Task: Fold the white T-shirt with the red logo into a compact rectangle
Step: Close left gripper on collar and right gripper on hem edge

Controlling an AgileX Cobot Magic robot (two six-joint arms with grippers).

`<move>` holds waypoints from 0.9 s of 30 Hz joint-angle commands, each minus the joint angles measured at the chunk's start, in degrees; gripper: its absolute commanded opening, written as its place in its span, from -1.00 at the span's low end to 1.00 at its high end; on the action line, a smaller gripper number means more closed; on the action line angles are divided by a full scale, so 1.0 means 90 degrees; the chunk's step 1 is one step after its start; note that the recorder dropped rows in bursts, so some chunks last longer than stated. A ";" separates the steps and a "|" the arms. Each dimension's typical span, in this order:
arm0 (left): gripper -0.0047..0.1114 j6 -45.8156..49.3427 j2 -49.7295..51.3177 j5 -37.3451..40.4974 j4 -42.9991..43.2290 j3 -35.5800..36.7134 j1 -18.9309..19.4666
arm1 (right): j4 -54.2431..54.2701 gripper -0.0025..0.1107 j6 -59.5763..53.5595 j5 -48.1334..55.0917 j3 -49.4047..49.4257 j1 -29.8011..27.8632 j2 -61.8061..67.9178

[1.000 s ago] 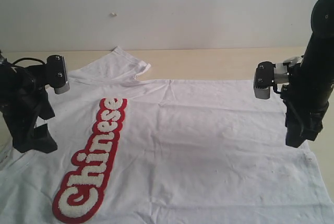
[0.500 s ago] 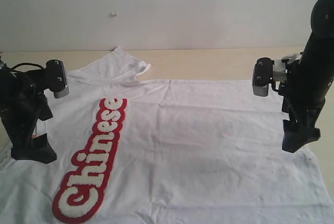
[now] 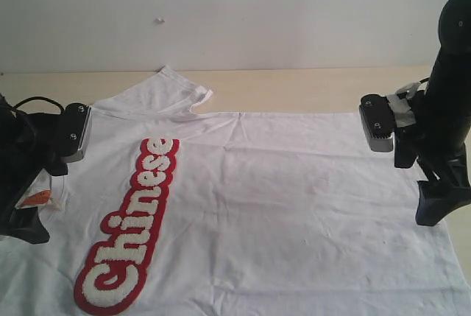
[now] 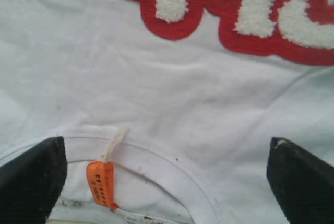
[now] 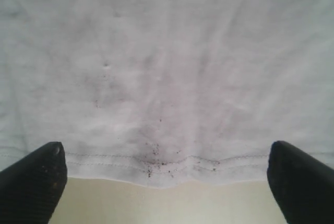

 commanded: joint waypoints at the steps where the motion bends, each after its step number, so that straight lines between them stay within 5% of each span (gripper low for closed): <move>1: 0.89 0.0012 -0.0004 0.0038 -0.0023 0.0014 -0.0044 | 0.0301 0.90 -0.0060 0.0077 0.0029 0.0014 -0.0009; 27: 0.89 0.0031 -0.0004 -0.0015 -0.0293 0.0014 -0.0044 | 0.0882 0.90 0.0292 -0.1362 0.0958 0.0014 -0.0021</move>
